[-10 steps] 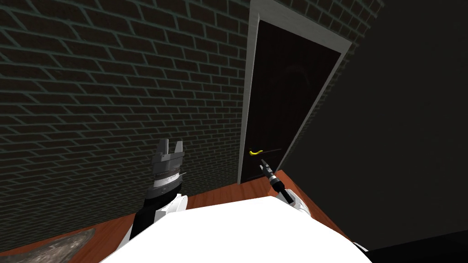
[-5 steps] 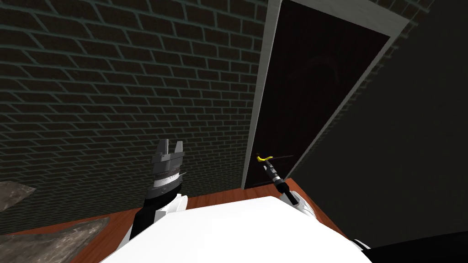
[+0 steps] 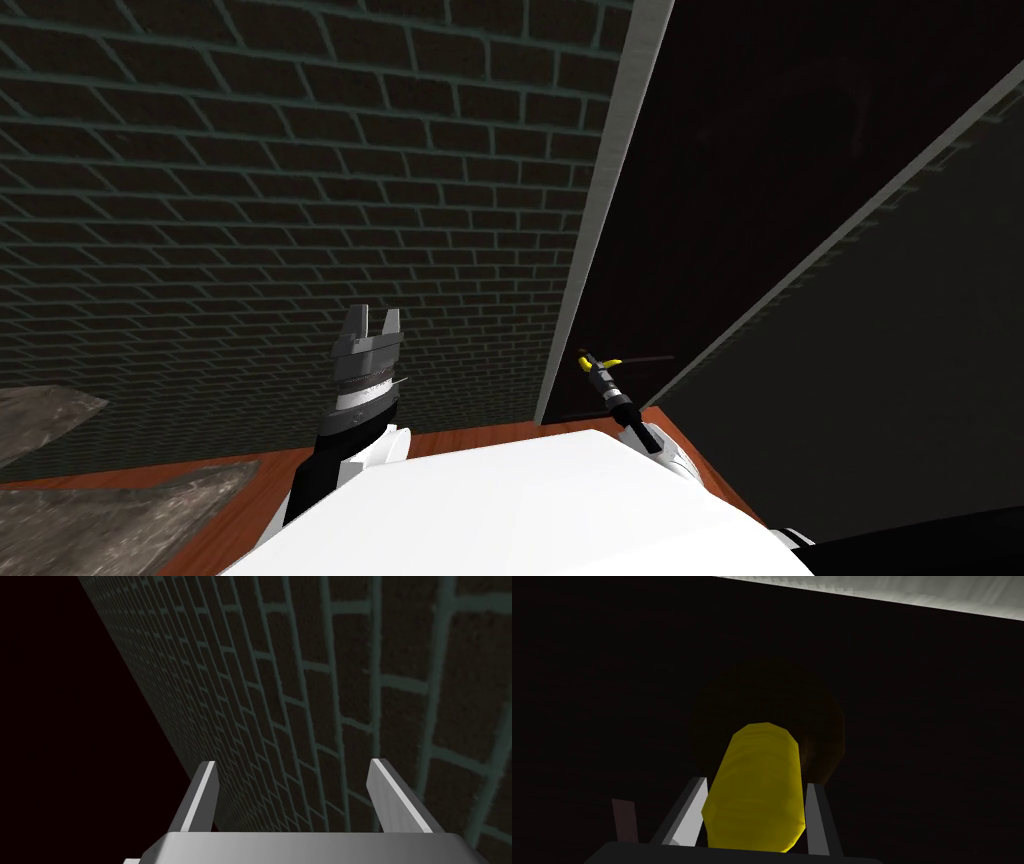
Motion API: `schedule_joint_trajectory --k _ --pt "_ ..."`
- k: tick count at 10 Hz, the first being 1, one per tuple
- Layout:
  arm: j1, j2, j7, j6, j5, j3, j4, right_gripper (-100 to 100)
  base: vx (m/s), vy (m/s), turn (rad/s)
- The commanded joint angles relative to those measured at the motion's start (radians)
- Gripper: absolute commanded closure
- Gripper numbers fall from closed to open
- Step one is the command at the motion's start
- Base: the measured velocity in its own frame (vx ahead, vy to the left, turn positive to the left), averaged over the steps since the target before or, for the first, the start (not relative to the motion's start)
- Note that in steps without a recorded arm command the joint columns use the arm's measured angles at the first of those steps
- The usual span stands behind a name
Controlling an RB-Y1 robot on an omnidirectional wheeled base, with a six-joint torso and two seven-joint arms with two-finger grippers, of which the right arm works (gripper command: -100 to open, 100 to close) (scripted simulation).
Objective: Pull the door open
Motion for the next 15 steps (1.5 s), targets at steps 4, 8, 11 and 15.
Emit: schedule_joint_trajectory --k 4,8,11,15 --pt "0.001 0.0 0.0 0.001 0.0 0.0 0.0 100 -0.017 -0.002 0.002" --pt "0.027 -0.023 -0.025 -0.048 0.008 0.01 0.011 100 -0.118 -0.052 0.114" --pt "0.051 -0.045 -0.048 -0.092 0.014 0.018 0.02 100 -0.185 -0.063 0.126" --pt "0.084 -0.076 -0.079 -0.155 0.024 0.03 0.034 100 -0.199 -0.074 0.146"
